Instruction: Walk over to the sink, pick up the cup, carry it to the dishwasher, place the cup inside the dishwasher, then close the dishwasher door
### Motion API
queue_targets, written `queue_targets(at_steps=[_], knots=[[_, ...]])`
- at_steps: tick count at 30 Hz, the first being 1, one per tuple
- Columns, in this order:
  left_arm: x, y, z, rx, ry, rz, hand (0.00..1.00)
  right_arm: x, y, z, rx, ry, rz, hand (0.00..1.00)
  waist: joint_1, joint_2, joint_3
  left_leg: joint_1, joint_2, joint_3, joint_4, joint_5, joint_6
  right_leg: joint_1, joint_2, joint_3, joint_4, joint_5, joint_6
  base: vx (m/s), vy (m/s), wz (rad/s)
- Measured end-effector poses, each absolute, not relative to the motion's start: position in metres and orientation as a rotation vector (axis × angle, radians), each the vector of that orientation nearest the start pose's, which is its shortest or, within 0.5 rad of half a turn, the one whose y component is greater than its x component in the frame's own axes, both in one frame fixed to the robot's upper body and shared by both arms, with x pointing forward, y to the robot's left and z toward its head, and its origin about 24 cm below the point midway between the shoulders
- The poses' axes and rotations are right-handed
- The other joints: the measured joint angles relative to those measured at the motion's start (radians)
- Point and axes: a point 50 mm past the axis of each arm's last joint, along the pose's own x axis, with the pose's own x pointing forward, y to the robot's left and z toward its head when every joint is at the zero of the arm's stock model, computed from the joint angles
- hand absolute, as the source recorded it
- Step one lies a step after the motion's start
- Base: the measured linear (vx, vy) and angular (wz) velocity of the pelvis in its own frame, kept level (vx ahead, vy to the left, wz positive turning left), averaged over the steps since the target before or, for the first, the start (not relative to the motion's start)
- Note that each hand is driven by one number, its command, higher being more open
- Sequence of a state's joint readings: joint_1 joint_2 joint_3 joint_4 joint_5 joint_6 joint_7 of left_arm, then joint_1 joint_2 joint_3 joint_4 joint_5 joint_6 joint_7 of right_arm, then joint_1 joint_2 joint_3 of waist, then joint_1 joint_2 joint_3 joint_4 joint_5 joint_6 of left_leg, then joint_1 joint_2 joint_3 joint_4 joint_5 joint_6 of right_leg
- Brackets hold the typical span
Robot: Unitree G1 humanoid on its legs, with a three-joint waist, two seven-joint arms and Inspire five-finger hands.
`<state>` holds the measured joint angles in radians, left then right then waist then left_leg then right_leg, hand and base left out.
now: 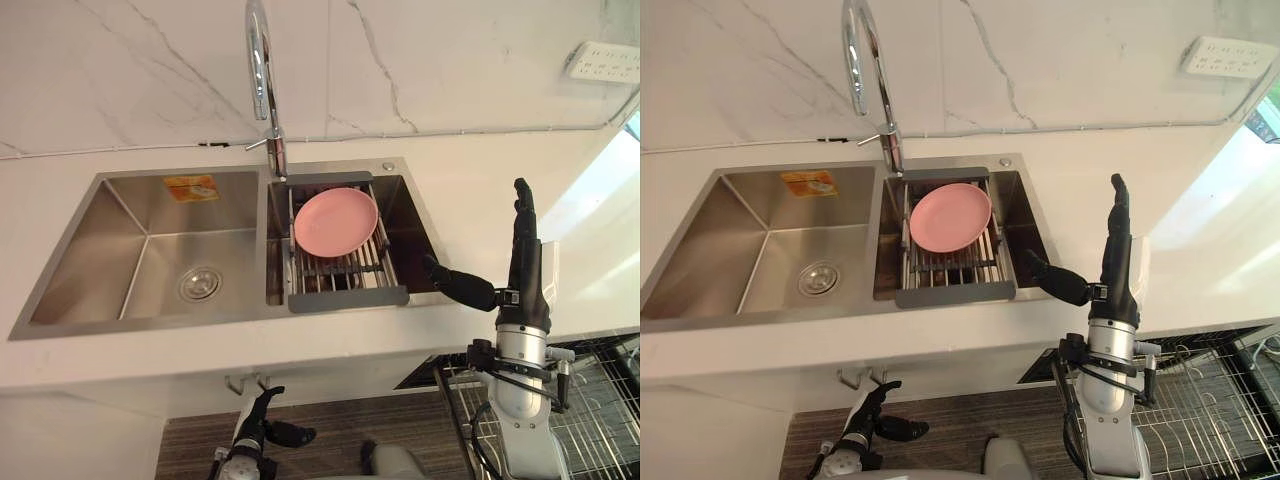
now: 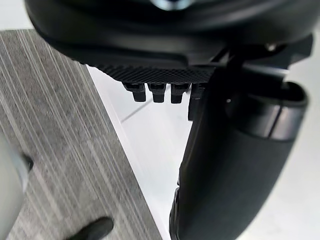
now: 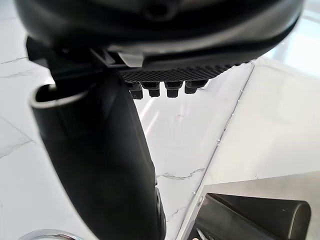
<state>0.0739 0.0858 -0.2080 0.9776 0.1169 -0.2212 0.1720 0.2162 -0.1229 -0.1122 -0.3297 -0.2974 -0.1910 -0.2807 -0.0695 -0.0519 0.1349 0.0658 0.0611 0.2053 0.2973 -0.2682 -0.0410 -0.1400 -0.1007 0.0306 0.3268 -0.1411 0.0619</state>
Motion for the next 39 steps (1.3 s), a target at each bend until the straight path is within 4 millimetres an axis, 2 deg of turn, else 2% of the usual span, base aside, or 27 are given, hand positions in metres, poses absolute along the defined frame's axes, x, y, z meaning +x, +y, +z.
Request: queue_targets(at_steps=[1,2,3,4,7,11,17,20,21,22,27,39], knots=[[0.130,0.157,-0.143,0.310,0.796,-0.069,1.00,0.201,-0.207,0.098,-0.421,-0.354,-0.387,1.00,0.000,-0.007,0.002,0.000,-0.009,-0.003,-0.065,-0.005,0.001,0.005,-0.005,0.002,-0.007,0.002,0.003,0.11,0.037,0.01],[0.131,0.155,-0.143,0.306,0.791,-0.081,1.00,0.200,-0.209,0.097,-0.423,-0.350,-0.396,1.00,-0.002,0.003,-0.002,0.007,-0.010,-0.004,-0.189,0.057,0.000,0.012,-0.003,-0.004,-0.018,0.003,0.006,0.10,0.078,-0.07],[0.130,0.154,-0.143,0.310,0.804,-0.104,1.00,0.201,-0.209,0.092,-0.423,-0.326,-0.383,1.00,0.005,-0.009,-0.004,0.034,-0.018,0.001,-0.226,0.139,0.004,0.031,-0.006,0.006,-0.035,0.013,0.018,0.11,0.111,0.07],[0.129,0.153,-0.144,0.321,0.808,-0.137,1.00,0.201,-0.208,0.092,-0.425,-0.324,-0.366,1.00,-0.001,-0.009,-0.005,0.034,-0.022,-0.003,-0.229,0.146,0.009,0.048,-0.006,0.009,-0.064,0.034,0.029,0.10,0.105,0.04],[0.130,0.149,-0.145,0.339,0.819,-0.193,1.00,0.204,-0.201,0.093,-0.419,-0.337,-0.318,1.00,-0.001,-0.014,-0.005,0.039,-0.035,-0.002,-0.225,0.146,0.010,0.088,-0.022,0.009,-0.137,0.068,0.039,0.03,0.115,0.03],[0.130,0.150,-0.146,0.338,0.830,-0.192,1.00,0.205,-0.197,0.089,-0.420,-0.321,-0.272,1.00,0.001,-0.016,-0.006,0.054,-0.038,-0.002,-0.225,0.146,0.011,0.114,-0.025,0.007,-0.159,0.071,0.044,-0.05,0.022,-0.02],[0.129,0.155,-0.146,0.329,0.825,-0.112,1.00,0.207,-0.203,0.070,-0.453,-0.231,-0.242,1.00,0.000,-0.007,-0.011,0.054,-0.010,-0.014,-0.242,0.154,0.000,0.124,-0.004,-0.022,-0.185,0.069,0.041,-0.11,-0.061,0.04],[0.128,0.156,-0.146,0.336,0.824,-0.100,1.00,0.208,-0.207,0.063,-0.470,-0.201,-0.233,1.00,-0.001,-0.001,-0.014,0.053,-0.008,-0.029,-0.277,0.185,-0.004,0.120,0.001,-0.039,-0.193,0.079,0.030,-0.11,-0.051,0.16],[0.128,0.157,-0.146,0.337,0.824,-0.097,1.00,0.208,-0.206,0.063,-0.470,-0.199,-0.231,1.00,0.000,0.000,-0.015,0.054,-0.007,-0.029,-0.283,0.190,-0.004,0.119,0.002,-0.040,-0.194,0.081,0.028,-0.05,-0.023,0.08],[0.127,0.163,-0.146,0.352,0.828,-0.091,1.00,0.209,-0.205,0.063,-0.498,-0.197,-0.179,1.00,-0.001,0.002,-0.020,0.048,-0.008,-0.027,-0.298,0.210,-0.005,0.123,0.011,-0.035,-0.239,0.122,0.027,0.00,0.000,0.00],[0.127,0.163,-0.146,0.352,0.828,-0.090,1.00,0.209,-0.205,0.063,-0.498,-0.197,-0.179,1.00,-0.002,0.002,-0.021,0.048,-0.007,-0.023,-0.298,0.210,-0.005,0.122,0.012,-0.030,-0.242,0.123,0.027,0.00,0.000,-0.02],[0.119,0.182,-0.147,0.250,0.865,0.075,1.00,0.212,-0.209,0.067,-0.538,-0.204,-0.257,1.00,0.001,0.008,-0.025,0.027,0.002,-0.024,-0.297,0.210,-0.008,0.174,0.014,-0.045,-0.389,0.197,0.023,0.00,-0.009,0.01]])
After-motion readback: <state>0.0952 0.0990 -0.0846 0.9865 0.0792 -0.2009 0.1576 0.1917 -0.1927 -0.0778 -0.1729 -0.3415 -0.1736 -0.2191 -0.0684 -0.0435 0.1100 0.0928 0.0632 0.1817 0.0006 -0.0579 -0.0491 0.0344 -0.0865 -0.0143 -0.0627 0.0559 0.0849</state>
